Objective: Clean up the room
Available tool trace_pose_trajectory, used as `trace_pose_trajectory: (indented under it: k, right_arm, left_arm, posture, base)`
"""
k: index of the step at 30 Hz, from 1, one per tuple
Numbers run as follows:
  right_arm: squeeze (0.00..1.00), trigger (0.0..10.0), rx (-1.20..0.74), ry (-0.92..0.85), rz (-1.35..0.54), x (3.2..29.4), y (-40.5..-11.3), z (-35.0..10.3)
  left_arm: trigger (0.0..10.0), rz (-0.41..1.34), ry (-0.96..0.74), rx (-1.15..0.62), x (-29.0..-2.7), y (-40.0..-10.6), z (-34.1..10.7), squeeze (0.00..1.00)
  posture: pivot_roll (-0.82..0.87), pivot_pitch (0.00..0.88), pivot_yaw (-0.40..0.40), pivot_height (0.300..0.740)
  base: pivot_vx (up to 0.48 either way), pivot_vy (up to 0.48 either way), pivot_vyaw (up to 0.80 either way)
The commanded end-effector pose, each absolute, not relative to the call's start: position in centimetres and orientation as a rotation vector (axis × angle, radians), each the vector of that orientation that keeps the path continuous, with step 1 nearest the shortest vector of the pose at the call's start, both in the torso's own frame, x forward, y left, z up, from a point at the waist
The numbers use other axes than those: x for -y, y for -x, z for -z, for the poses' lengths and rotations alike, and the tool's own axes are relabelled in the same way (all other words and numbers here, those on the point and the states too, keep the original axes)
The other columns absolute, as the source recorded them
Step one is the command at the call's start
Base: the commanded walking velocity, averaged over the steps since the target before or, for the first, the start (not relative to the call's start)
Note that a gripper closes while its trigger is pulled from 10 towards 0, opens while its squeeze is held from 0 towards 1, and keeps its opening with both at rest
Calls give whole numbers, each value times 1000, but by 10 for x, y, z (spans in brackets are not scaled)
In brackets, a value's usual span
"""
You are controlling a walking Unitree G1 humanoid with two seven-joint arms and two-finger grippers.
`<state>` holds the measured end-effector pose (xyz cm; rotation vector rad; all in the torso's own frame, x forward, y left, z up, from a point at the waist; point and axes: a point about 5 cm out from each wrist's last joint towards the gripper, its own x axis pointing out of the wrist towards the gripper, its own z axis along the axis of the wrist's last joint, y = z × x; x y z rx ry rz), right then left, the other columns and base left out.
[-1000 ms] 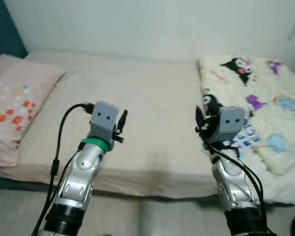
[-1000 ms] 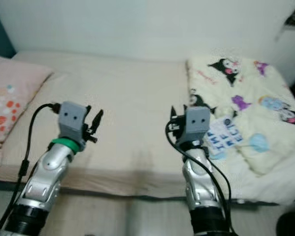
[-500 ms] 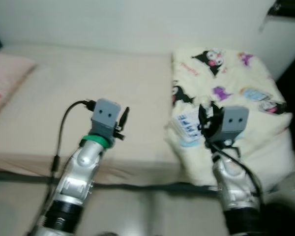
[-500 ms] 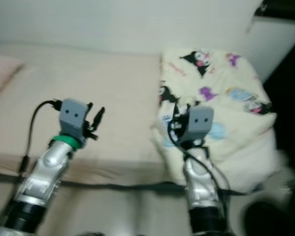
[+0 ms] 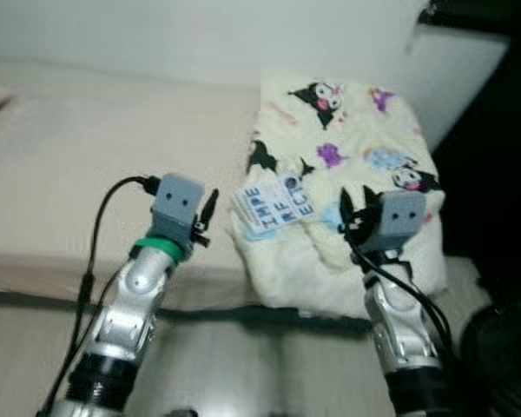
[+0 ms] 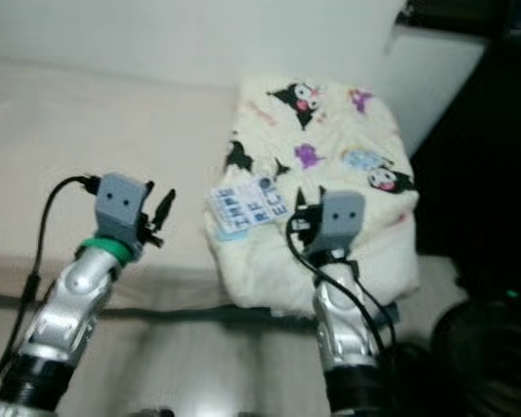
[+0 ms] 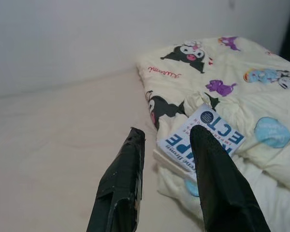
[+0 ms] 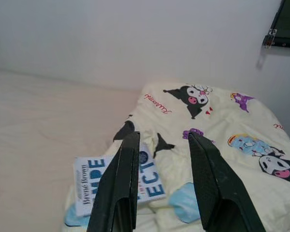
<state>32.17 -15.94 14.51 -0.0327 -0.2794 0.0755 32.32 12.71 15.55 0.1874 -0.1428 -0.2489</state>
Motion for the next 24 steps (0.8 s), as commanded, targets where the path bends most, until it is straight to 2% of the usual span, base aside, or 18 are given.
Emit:
trace_pose_trajectory:
  k: [1,3,12,24]
  right_arm:
    - [0,10000,258,32,-55,165,-320,-139]
    - [0,10000,257,32,-55,165,-320,-139]
    - [0,10000,257,30,-54,165,-319,-139]
    - [0,10000,255,24,-65,163,-318,-137]
  left_arm:
    - [10000,249,-172,103,-125,-323,-149,0]
    - [10000,244,-166,97,-125,-324,-149,0]
    - [10000,234,-165,94,-127,-325,-149,0]
    - [10000,247,-165,116,-124,-324,-152,0]
  posture:
    - [31,13,5,740]
    - [31,14,7,740]
    - [31,13,10,740]
    - [32,16,11,740]
  base:
    - [0,0,0]
    - [0,0,0]
    - [0,477,0]
    - [0,0,0]
